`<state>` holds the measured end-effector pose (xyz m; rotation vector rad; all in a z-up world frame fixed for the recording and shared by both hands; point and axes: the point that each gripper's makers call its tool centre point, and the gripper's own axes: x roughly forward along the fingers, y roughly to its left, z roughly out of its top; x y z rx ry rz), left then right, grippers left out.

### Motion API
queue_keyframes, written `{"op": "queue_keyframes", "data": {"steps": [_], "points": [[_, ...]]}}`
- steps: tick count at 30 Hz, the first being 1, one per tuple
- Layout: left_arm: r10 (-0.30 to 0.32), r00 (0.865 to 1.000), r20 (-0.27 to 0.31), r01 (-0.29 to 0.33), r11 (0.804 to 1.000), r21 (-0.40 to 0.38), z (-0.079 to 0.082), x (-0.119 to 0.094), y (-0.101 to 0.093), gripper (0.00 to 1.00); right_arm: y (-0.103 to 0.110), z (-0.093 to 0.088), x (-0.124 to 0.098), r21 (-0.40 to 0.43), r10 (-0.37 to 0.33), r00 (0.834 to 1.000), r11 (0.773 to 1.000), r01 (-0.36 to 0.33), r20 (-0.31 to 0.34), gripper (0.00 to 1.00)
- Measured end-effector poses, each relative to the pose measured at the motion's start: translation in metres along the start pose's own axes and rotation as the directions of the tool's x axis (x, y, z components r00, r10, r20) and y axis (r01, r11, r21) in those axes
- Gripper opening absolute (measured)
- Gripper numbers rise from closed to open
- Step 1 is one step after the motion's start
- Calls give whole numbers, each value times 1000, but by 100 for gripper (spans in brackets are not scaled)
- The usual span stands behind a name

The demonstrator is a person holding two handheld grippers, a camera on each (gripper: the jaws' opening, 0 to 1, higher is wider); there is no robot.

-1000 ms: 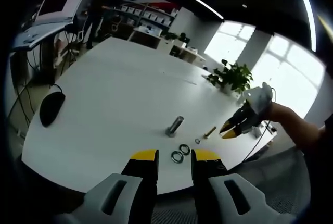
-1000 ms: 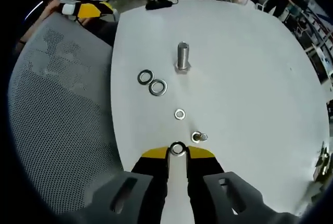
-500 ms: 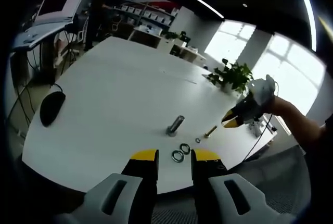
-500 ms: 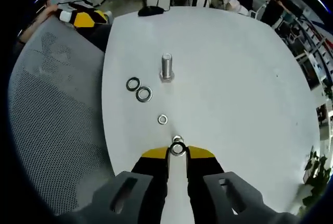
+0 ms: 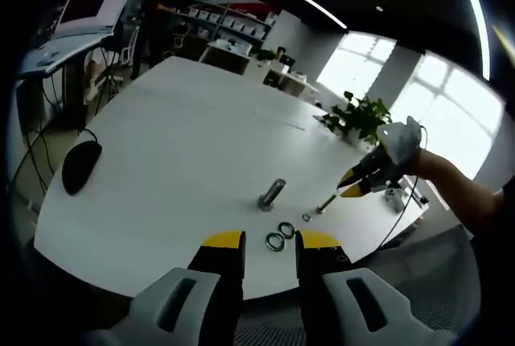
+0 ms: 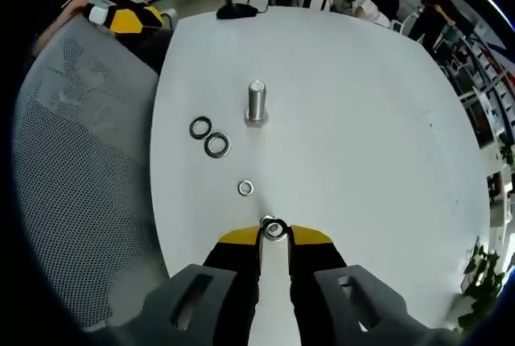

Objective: Place the washer onto the threaded stud by aligning its center hole with the stud, sliding it down to the base, and recovering from edge contact or off-axis alignment until the washer reaches the visible bottom stop.

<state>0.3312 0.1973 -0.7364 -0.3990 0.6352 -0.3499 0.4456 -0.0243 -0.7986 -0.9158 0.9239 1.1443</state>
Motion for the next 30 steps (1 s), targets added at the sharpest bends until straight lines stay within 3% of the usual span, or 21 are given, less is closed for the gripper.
{"op": "queue_keyframes", "data": {"steps": [30], "points": [[6, 1000, 0, -6, 1000, -5, 0, 0, 1, 23, 9, -15, 31, 17, 32, 998, 999, -31, -48, 14]]}}
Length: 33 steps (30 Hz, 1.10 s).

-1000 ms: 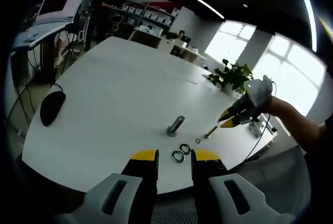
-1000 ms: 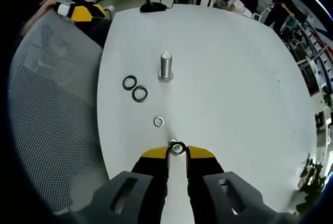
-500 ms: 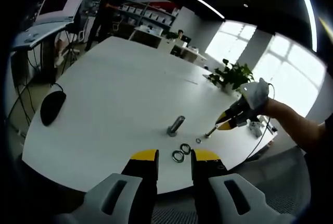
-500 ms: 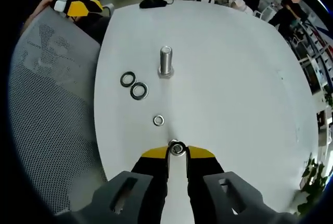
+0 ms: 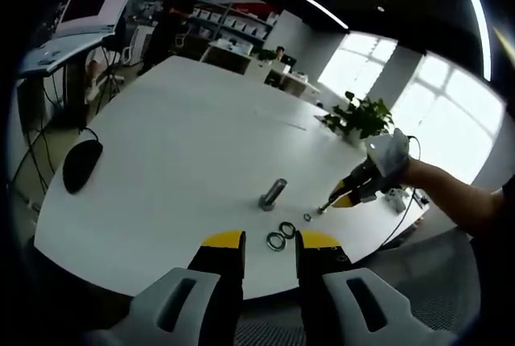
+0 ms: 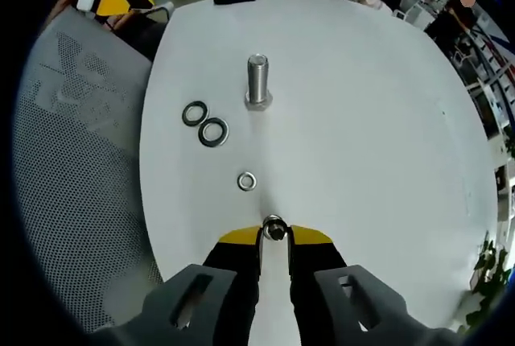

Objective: Place the washer onto the threaded stud by aligning its center hole with the stud, sliding it down to the base, and recovering from edge contact or off-axis alignment until the washer reaches the visible bottom stop.

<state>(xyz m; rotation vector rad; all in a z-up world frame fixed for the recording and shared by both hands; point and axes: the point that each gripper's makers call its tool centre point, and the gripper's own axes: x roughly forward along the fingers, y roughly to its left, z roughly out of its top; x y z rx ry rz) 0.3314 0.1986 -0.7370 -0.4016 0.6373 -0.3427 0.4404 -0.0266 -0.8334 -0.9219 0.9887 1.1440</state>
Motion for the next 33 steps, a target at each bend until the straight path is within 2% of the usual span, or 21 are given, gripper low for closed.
{"op": "queue_keyframes", "data": {"steps": [19, 33], "points": [[6, 1000, 3, -6, 1000, -4, 0, 0, 1, 23, 7, -12, 18, 3, 8, 1000, 1000, -8, -26, 14], [5, 1000, -5, -5, 1000, 1, -1, 0, 0, 23, 8, -14, 20, -9, 0, 999, 1000, 0, -32, 14]]}}
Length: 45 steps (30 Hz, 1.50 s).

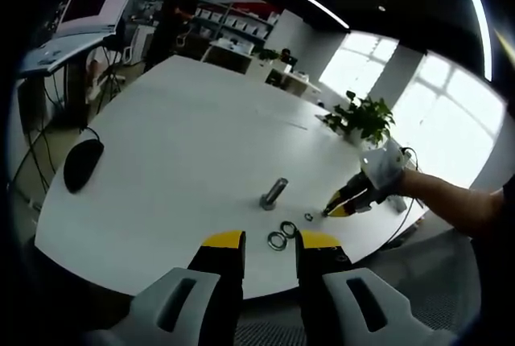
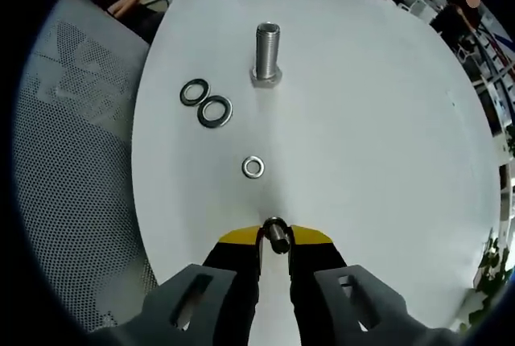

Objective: Place the washer onto the threaded stud by aligning its center hole with the stud, sliding it down to the base, and recovering from edge contact or off-axis alignment until the washer reaches the visible bottom stop.

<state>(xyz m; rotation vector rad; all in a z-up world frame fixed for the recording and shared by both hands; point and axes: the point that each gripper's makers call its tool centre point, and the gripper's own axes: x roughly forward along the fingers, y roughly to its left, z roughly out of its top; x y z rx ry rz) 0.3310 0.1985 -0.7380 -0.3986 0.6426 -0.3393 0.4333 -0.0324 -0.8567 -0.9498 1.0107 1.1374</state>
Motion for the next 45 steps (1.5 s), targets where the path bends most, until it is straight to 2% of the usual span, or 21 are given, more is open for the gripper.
{"op": "queue_keyframes", "data": {"steps": [6, 10, 13, 18, 24, 34, 40, 45], "points": [[1, 1000, 1, -1, 1000, -2, 0, 0, 1, 23, 1, 0, 1, 1, 5, 1000, 1000, -5, 3, 15], [0, 1000, -1, 0, 1000, 0, 0, 0, 0, 23, -1, 0, -2, 25, 2, 1000, 1000, -3, 21, 27], [0, 1000, 1, 0, 1000, -2, 0, 0, 0, 23, -6, -1, -9, 1, -16, 999, 1000, 16, 27, 28], [-1, 1000, 1, 1, 1000, -1, 1, 0, 1, 23, -17, 4, -28, 19, -41, 997, 999, 40, 64, 28], [-3, 1000, 3, 3, 1000, -1, 1, 0, 0, 23, -18, 16, -46, 39, -37, 991, 999, 32, 129, 28], [-3, 1000, 3, 3, 1000, -1, 1, 0, 1, 23, -17, 50, -72, -37, -36, 981, 998, 44, 189, 28], [-4, 1000, 5, 4, 1000, -1, 1, 0, 0, 23, -13, 62, -74, -94, -8, 982, 995, 27, 190, 28], [-6, 1000, 5, 6, 1000, -1, 1, 0, 0, 23, -10, 65, -71, -151, 8, 986, 988, 18, 167, 28]]}}
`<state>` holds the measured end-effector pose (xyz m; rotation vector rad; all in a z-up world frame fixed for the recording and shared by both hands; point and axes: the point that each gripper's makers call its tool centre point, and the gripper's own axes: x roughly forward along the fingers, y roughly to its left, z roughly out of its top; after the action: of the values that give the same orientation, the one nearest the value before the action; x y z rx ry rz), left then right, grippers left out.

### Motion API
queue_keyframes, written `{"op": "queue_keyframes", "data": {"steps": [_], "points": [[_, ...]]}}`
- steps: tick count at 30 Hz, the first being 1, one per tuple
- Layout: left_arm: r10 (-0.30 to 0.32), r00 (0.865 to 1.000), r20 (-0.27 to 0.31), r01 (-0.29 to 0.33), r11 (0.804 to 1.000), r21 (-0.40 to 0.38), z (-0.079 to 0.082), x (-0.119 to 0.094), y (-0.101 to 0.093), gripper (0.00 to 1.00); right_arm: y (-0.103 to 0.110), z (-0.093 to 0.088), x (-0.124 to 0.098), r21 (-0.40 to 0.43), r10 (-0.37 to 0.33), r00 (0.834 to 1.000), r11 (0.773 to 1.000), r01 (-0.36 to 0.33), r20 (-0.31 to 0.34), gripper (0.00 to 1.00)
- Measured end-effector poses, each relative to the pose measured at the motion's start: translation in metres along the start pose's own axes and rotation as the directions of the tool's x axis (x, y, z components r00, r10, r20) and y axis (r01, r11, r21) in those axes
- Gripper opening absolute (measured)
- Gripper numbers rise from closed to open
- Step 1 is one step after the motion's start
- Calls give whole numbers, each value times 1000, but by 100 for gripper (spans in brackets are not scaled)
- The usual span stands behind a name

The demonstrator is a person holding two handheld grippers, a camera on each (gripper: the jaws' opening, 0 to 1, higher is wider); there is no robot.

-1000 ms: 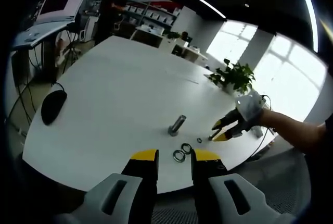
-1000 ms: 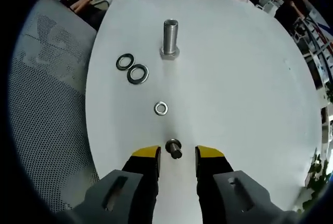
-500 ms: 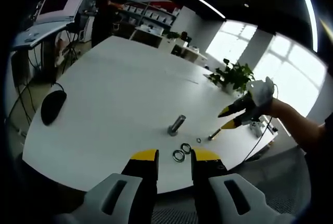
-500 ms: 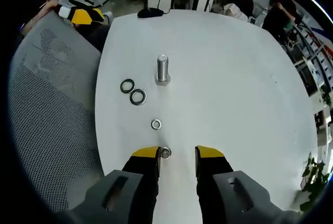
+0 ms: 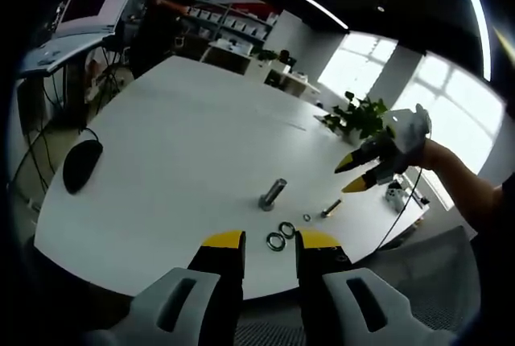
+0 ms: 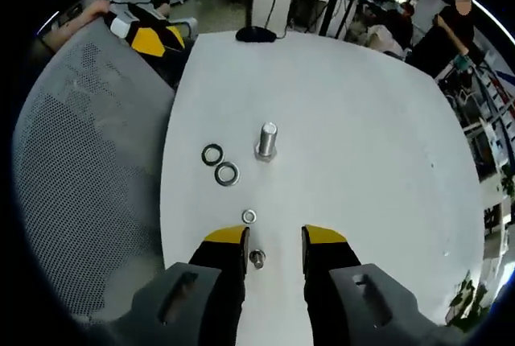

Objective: Place the washer onto the threaded stud by aligning its center hole with the stud, sliding it down to the base, and recovering from edge contact or off-axis alignment until the washer reaches the visible bottom stop.

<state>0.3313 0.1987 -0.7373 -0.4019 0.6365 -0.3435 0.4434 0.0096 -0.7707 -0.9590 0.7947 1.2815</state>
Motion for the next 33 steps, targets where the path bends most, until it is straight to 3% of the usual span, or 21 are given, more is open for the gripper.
{"op": "queue_keyframes", "data": {"steps": [17, 33], "points": [[1, 1000, -3, -1, 1000, 2, -1, 0, 0, 23, 17, -6, 33, -162, 77, 993, 983, -91, -94, 28], [3, 1000, -7, -3, 1000, -1, -1, 0, 1, 23, 36, -19, 67, -146, 172, 976, 971, -191, -132, 27]]}}
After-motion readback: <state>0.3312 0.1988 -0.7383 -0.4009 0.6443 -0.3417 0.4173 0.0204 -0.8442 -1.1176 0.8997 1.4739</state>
